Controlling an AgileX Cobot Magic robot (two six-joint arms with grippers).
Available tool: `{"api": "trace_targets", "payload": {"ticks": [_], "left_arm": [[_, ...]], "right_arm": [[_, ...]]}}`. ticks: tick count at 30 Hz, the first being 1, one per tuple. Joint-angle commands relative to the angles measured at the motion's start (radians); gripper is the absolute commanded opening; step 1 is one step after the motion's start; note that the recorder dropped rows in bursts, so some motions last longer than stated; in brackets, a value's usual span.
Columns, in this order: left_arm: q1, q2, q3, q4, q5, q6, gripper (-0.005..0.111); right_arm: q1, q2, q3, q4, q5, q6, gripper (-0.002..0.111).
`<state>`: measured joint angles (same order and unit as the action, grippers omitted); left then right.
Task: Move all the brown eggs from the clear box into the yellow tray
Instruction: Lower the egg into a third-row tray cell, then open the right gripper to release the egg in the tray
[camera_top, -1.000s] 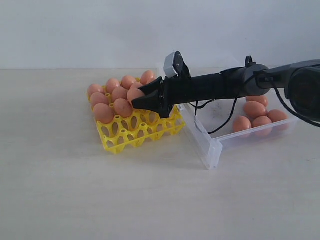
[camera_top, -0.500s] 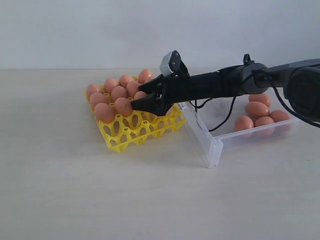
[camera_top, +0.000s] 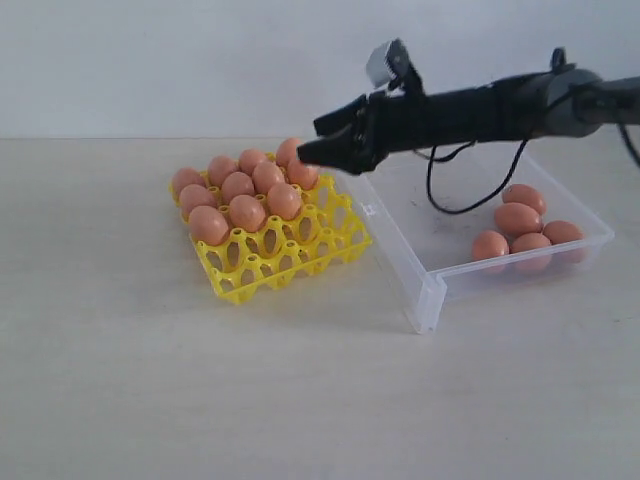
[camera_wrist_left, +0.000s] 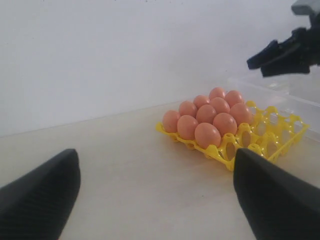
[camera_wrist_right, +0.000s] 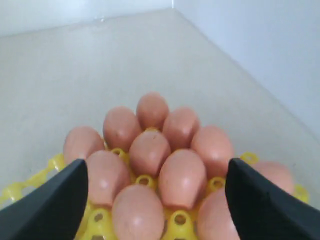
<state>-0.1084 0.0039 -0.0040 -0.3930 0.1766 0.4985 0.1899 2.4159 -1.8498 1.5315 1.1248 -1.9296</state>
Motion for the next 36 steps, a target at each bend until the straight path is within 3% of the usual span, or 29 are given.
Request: {"api": "trace_targets", "payload": {"ticks": [1, 3, 11, 19, 27, 31, 36], "left_arm": [[-0.007, -0.004, 0.004, -0.007, 0.0, -0.008, 0.078], [-0.007, -0.004, 0.004, -0.007, 0.0, -0.008, 0.078], [-0.007, -0.004, 0.004, -0.007, 0.0, -0.008, 0.078], [-0.007, -0.004, 0.004, -0.007, 0.0, -0.008, 0.078], [-0.007, -0.004, 0.004, -0.007, 0.0, -0.008, 0.078], [-0.007, -0.004, 0.004, -0.007, 0.0, -0.008, 0.078], [-0.007, -0.004, 0.004, -0.007, 0.0, -0.008, 0.078]], "right_arm": [[-0.075, -0.119, 0.001, 0.004, 0.096, 0.057, 0.066], [-0.091, -0.164, 0.004, -0.031, 0.096, 0.1, 0.059], [-0.052, -0.285, 0.004, -0.307, 0.096, 0.259, 0.0], [0.021, -0.397, 0.102, -0.306, 0.096, 0.512, 0.0], [0.271, -0.625, 0.423, -0.321, 0.071, 0.453, 0.0], [0.415, -0.748, 0.525, -0.407, -0.205, 0.456, 0.0], [0.563, -0.885, 0.632, -0.506, -0.684, 0.476, 0.0]]}}
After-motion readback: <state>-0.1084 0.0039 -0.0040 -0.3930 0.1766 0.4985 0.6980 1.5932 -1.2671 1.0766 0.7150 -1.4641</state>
